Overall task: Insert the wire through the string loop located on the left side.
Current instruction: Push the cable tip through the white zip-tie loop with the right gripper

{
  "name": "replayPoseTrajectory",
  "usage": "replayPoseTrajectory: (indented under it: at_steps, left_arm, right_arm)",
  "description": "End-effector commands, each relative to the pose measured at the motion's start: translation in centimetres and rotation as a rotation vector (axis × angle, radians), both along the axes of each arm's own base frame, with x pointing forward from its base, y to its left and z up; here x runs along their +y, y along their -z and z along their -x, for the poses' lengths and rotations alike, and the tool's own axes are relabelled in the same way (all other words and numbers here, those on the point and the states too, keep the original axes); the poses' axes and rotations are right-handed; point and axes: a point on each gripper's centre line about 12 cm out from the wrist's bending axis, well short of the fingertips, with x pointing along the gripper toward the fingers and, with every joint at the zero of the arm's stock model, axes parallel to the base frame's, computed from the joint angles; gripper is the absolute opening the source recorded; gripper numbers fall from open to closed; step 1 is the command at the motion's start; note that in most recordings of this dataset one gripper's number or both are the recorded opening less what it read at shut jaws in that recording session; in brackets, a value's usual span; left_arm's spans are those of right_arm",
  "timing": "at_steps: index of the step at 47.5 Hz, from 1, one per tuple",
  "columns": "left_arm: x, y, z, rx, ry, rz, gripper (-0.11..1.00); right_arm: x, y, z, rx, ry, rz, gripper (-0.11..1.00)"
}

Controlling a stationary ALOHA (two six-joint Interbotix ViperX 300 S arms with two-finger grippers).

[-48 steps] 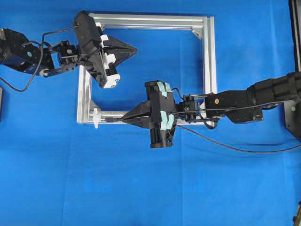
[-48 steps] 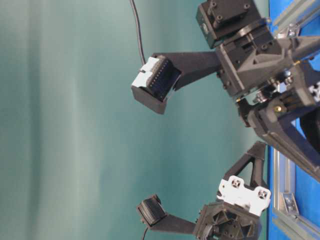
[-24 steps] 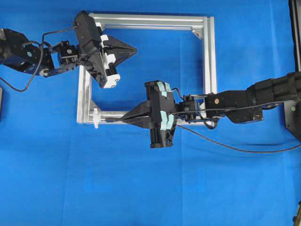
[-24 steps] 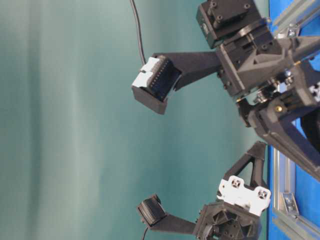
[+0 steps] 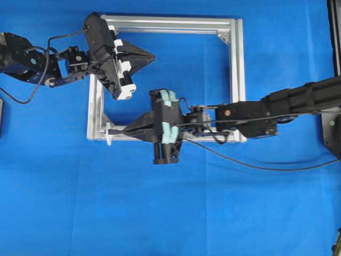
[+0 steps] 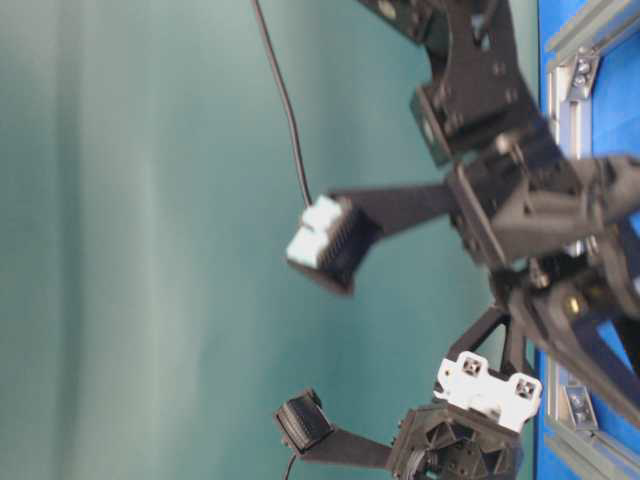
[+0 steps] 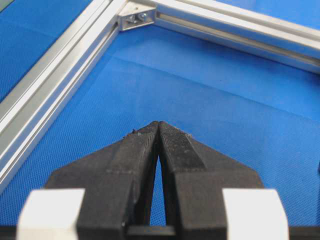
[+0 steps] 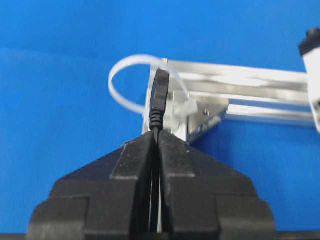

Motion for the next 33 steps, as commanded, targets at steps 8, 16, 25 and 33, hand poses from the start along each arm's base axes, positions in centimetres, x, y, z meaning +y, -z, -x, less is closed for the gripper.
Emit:
replayPoseTrajectory:
  at_steps: [8, 16, 25, 33]
  left_arm:
    - [0.0, -1.5, -0.3, -0.045, 0.002, -0.012, 0.0]
    - [0.0, -1.6, -0.3, -0.046, 0.002, -0.012, 0.0]
    - [0.0, -1.6, -0.3, -0.046, 0.002, -0.012, 0.0]
    - [0.0, -1.6, -0.3, -0.047, 0.003, -0.013, 0.0]
  right_arm:
    - [0.0, -1.2, -2.3, -0.037, 0.003, -0.003, -0.01]
    - [0.0, -1.2, -3.0, -0.046, 0.003, -0.003, -0.01]
    - [0.0, -1.2, -3.1, -0.047, 0.003, -0.003, -0.01]
    - [0.0, -1.2, -3.0, -0.046, 0.001, -0.002, -0.01]
